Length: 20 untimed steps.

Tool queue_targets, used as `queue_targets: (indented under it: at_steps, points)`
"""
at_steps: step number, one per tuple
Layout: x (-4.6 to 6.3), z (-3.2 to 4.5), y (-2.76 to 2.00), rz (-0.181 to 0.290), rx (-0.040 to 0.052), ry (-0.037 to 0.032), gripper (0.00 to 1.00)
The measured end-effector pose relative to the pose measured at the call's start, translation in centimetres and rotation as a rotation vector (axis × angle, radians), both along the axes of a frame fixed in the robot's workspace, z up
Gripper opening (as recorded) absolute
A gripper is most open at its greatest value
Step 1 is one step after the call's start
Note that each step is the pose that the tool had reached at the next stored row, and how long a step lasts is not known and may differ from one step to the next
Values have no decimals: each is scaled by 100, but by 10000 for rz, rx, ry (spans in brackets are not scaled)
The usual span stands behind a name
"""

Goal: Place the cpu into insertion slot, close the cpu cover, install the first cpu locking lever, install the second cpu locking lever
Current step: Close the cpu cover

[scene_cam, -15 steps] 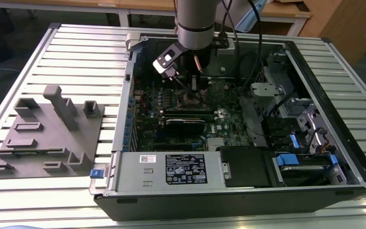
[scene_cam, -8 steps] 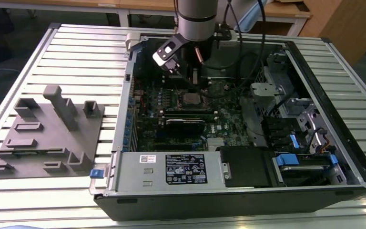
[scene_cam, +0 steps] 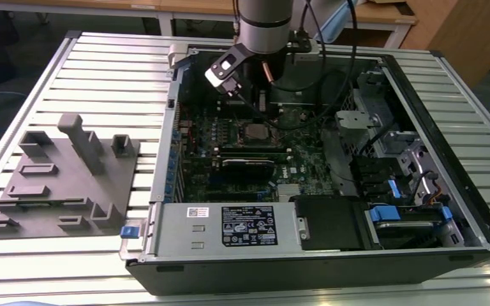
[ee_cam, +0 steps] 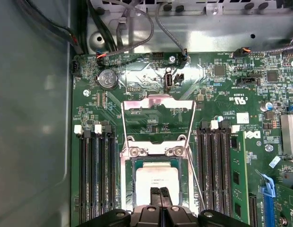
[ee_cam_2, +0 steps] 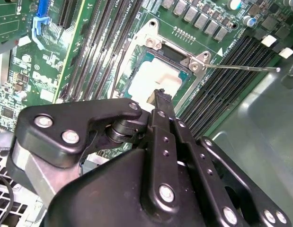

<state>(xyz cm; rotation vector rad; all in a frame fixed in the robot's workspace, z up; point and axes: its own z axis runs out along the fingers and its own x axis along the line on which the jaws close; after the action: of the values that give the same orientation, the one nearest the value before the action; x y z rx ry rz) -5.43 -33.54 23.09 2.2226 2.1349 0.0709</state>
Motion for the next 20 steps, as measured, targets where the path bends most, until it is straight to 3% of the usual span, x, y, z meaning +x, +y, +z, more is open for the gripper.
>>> queue_targets:
  at_steps: [20]
  points:
    - [9,32,1,0,2,-1,11]
